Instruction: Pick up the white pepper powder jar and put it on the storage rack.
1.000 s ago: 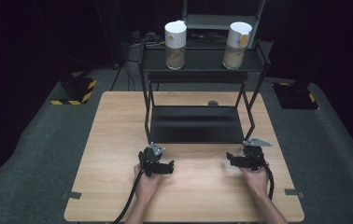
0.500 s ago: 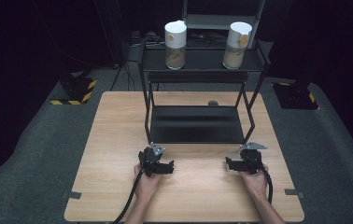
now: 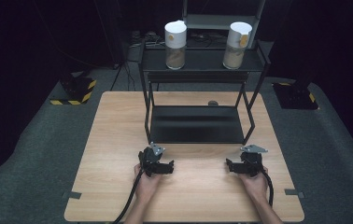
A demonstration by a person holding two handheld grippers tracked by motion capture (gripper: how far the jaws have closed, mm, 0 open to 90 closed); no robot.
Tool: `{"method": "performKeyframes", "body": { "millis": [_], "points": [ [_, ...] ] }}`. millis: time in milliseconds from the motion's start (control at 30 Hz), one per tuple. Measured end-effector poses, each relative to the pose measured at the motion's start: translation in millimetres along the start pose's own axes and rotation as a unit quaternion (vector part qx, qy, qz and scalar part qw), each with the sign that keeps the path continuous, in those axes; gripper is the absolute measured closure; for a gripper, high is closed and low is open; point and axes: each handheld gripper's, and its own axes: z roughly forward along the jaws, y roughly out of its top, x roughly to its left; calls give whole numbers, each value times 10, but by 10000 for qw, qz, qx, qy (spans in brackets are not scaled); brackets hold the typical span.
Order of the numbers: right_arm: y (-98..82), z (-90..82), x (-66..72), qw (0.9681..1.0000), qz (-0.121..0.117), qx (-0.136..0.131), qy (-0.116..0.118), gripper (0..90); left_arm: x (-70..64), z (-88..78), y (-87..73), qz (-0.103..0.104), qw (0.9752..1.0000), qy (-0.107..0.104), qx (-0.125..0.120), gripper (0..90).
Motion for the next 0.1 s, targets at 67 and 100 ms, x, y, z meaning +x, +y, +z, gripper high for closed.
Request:
{"method": "performKeyframes", "body": {
  "millis": [67,100],
  "points": [
    [2,0,-3,10000,-3,3,9,90,-2,0,1,-4,10000,3,2,53],
    [2,0,-3,10000,-3,3,9,90,-2,0,1,-4,10000,3,2,51]
  ]
}}
